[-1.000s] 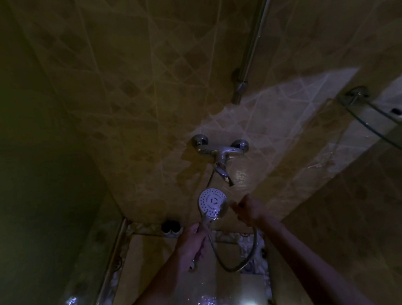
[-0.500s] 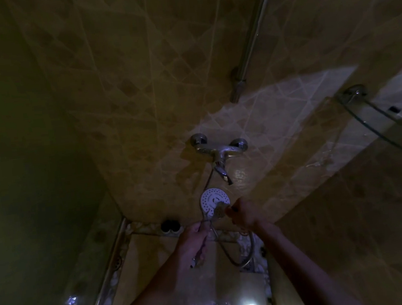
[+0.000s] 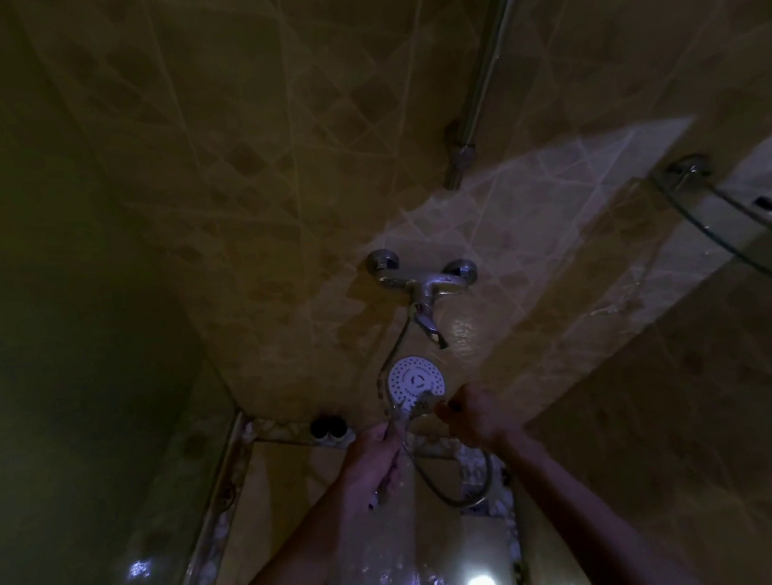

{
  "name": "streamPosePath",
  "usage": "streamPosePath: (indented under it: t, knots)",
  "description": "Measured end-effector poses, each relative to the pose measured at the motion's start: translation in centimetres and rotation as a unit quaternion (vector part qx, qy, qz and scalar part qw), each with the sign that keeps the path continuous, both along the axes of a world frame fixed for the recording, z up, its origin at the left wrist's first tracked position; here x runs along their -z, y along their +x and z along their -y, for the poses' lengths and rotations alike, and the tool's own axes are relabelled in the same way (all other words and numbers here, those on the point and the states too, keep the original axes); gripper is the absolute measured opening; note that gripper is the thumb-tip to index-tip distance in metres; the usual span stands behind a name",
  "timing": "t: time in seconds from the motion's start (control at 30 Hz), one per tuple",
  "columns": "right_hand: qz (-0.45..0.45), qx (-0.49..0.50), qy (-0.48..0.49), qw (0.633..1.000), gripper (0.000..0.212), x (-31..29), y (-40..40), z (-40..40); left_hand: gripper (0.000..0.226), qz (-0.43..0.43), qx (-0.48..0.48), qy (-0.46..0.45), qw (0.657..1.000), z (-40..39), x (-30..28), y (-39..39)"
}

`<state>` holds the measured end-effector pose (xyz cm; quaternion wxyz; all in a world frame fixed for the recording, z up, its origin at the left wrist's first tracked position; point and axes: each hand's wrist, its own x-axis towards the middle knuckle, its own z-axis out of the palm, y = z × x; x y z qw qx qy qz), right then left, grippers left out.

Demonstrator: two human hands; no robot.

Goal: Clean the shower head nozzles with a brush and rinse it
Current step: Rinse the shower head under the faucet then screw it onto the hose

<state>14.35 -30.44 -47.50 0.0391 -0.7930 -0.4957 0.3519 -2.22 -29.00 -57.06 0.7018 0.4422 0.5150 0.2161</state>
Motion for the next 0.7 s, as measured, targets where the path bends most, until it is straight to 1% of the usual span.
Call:
streamPosePath:
  t: [0.1, 0.3, 0.47, 0.53, 0.6, 0.7]
  knots:
    - [-0.003, 0.018, 0.022, 1.0, 0.045, -0.2, -0.1, -1.6, 0.027, -0.014, 0.008, -0.007, 1.0, 0.1, 0.0, 0.2]
    - [-0.015, 0.071, 0.045, 0.996, 0.044, -0.3, 1.6, -1.8, 0.023, -0.006, 0.014, -0.013, 1.0, 0.1, -0.2, 0.3]
    - [0.03, 0.033, 0.004, 0.999, 0.047, 1.1, 1.7, 0.6, 0.026, -0.002, 0.003, -0.012, 1.0, -0.2, -0.2, 0.5]
    - [0.052, 0.004, 0.0, 0.999, 0.045, 1.5, 1.0, 1.1, 0.027, -0.002, 0.001, -0.019, 1.0, -0.3, -0.2, 0.6]
    - [0.047, -0.013, 0.01, 0.999, 0.04, 1.7, 0.2, 1.0, 0.026, 0.002, -0.001, -0.025, 1.0, -0.4, -0.3, 0.8]
    - [0.031, -0.003, 0.025, 0.999, 0.043, 1.6, -0.4, -0.1, 0.028, 0.002, 0.002, -0.021, 1.0, -0.3, -0.3, 0.9]
